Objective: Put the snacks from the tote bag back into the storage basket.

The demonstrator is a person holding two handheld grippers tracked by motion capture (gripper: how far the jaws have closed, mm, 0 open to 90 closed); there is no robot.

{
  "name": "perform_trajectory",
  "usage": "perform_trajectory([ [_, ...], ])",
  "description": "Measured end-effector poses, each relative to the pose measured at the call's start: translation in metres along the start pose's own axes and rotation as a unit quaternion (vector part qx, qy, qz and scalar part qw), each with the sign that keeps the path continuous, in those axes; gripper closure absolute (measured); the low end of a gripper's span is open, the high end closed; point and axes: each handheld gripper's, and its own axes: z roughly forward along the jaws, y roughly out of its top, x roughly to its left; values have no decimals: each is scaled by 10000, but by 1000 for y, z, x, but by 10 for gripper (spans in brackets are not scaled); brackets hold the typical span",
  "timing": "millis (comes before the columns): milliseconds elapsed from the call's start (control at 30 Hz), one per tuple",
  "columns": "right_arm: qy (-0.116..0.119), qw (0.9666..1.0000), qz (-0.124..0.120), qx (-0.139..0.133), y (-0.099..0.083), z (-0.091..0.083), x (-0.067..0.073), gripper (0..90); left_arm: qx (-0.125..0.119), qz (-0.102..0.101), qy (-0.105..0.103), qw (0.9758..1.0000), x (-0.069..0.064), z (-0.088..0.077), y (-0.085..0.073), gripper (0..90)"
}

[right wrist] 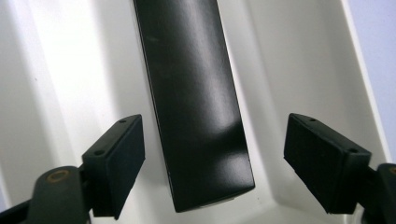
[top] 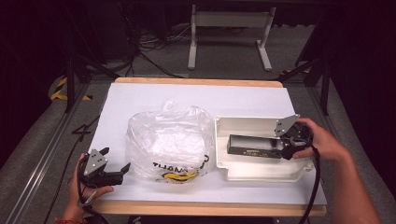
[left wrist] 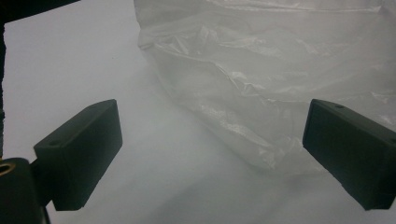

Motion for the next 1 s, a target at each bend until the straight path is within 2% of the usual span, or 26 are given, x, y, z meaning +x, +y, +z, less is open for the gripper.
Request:
perform_trajectory([
  [267,-305,9986,218,-371,-3,-10,8,170,4,-3,10,10000,0,0,0,57],
  [500,-602,9963,436,-442,-4,-14,12,138,17,-1,3,10000,0,0,0,57],
  [800,-902,9885,963,-732,-9,-22,16,112,13,-9,-16,10000,-1,0,0,58],
  [1000,-1068,9833,1182,-884,-15,-27,21,99,16,9,-14,10000,0,0,0,58],
])
